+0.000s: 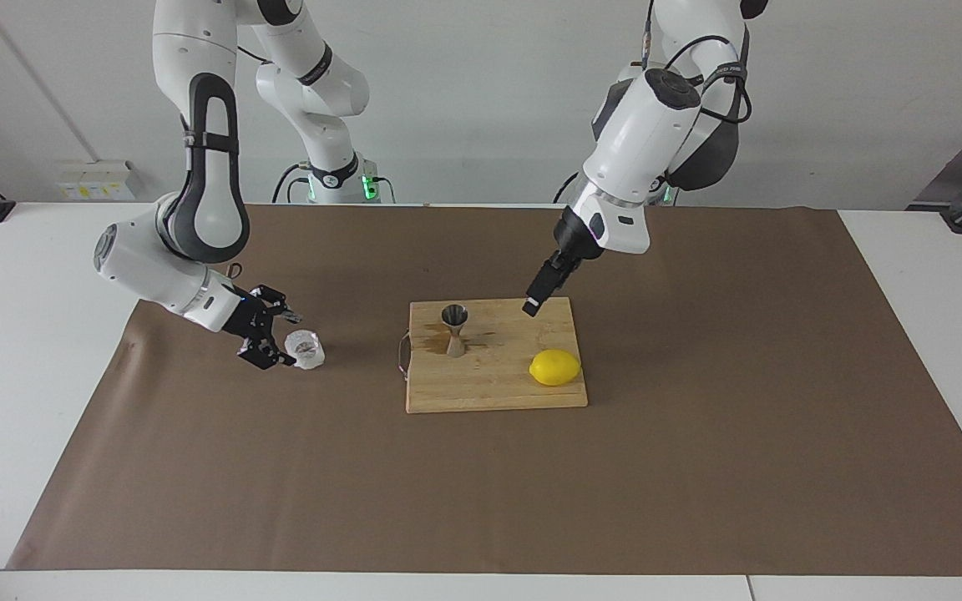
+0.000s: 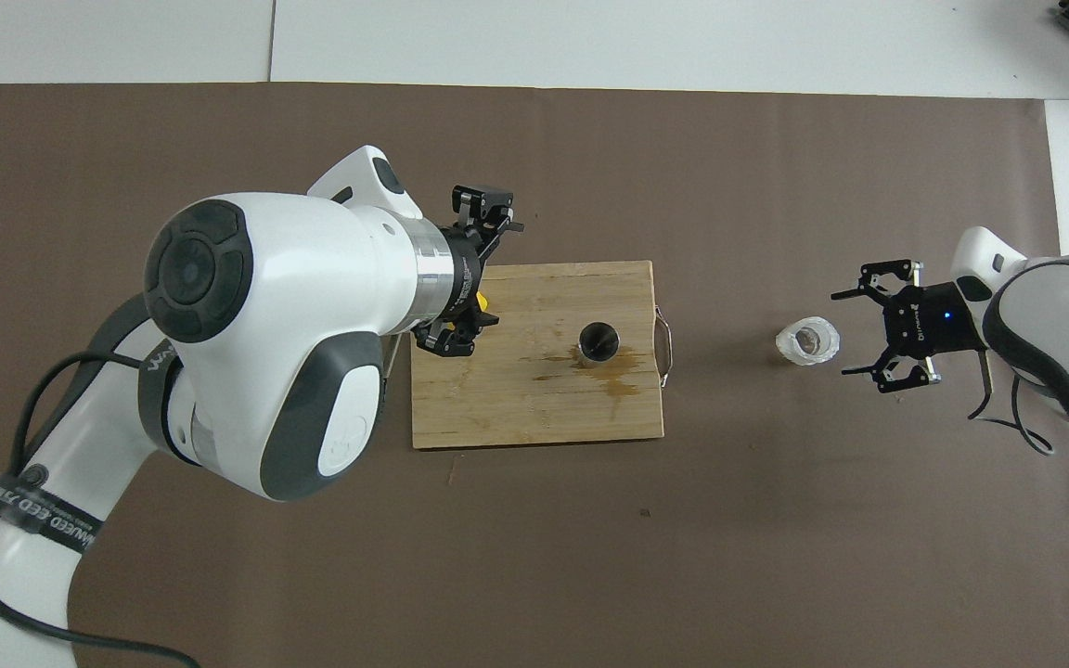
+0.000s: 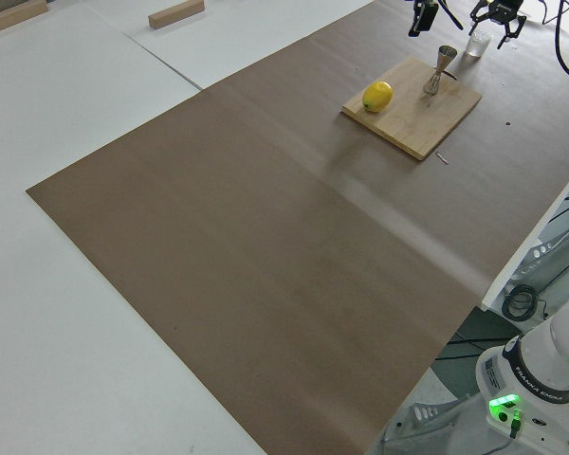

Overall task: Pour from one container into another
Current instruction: 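Grasp the white cup with the right gripper while the left gripper withdraws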

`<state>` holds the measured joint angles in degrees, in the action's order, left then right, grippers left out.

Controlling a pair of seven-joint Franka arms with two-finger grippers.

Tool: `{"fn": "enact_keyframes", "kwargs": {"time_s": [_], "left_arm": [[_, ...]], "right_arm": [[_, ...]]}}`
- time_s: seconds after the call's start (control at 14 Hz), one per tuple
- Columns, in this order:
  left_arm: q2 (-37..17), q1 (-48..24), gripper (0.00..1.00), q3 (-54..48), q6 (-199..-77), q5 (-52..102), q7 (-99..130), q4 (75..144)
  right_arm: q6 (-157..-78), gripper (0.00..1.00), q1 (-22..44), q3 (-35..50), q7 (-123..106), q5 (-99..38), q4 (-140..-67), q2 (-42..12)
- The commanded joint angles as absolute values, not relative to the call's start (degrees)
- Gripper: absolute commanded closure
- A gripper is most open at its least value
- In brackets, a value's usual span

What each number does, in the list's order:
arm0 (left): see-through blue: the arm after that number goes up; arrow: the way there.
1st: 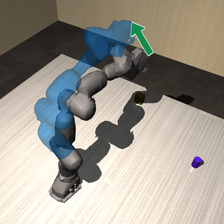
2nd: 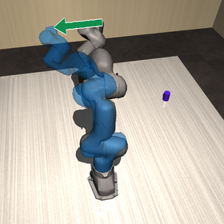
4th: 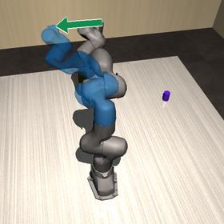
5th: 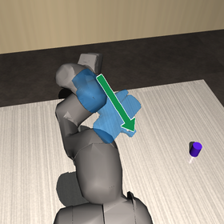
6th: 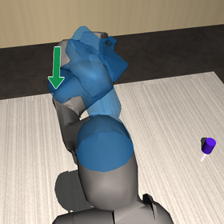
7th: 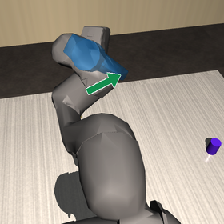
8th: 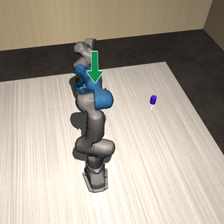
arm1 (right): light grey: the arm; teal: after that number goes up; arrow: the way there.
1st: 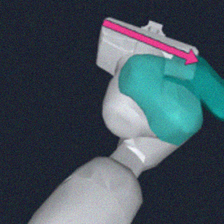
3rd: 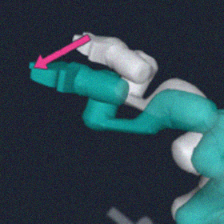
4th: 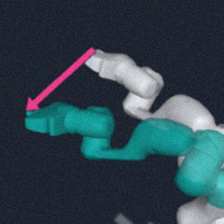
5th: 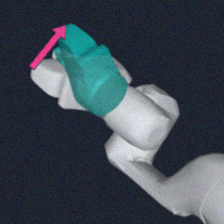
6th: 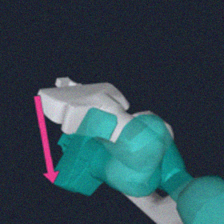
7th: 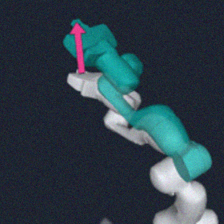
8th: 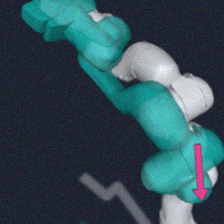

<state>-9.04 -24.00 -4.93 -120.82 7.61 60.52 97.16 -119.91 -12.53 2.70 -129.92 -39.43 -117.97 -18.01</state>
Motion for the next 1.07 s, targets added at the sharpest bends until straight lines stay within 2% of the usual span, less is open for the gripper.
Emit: {"fn": "enact_keyframes", "kwargs": {"time_s": [0.0, 0.07, 0.21, 0.29, 0.36, 0.79, 1.0], "left_arm": [[-8.00, -21.19, 0.00, -5.36, -115.33, 3.44, 49.26, 96.15], [-7.30, -20.14, 0.00, -5.36, -114.01, 2.38, 43.56, 96.33], [-5.81, -16.54, 0.00, -5.36, -111.19, 2.20, 33.62, 96.68], [-5.19, -14.70, 0.00, -5.36, -110.40, 2.20, 29.75, 96.68], [-4.75, -12.85, 0.00, -5.45, -109.52, 2.20, 26.84, 96.68], [-2.02, -4.49, 0.00, -5.36, -100.82, 2.02, 5.92, 96.94], [-1.06, -2.55, 0.00, -5.36, -98.36, -0.61, -1.04, 96.94]], "right_arm": [[-122.08, 0.00, -12.75, 3.25, -132.28, -42.53, -119.62, -18.02], [-121.99, 0.12, -12.74, 3.25, -132.28, -42.63, -119.71, -18.02], [-121.99, 0.43, -12.74, 3.34, -132.28, -42.98, -120.06, -17.93], [-121.99, 0.66, -12.83, 3.34, -132.19, -43.07, -120.06, -17.93], [-121.99, 1.00, -12.83, 3.34, -132.27, -43.94, -120.06, -17.67], [-122.43, 1.00, -11.26, 3.52, -127.63, -44.38, -119.62, -14.60], [-125.93, 1.00, -7.05, 3.52, -124.55, -44.30, -119.53, -13.19]]}}
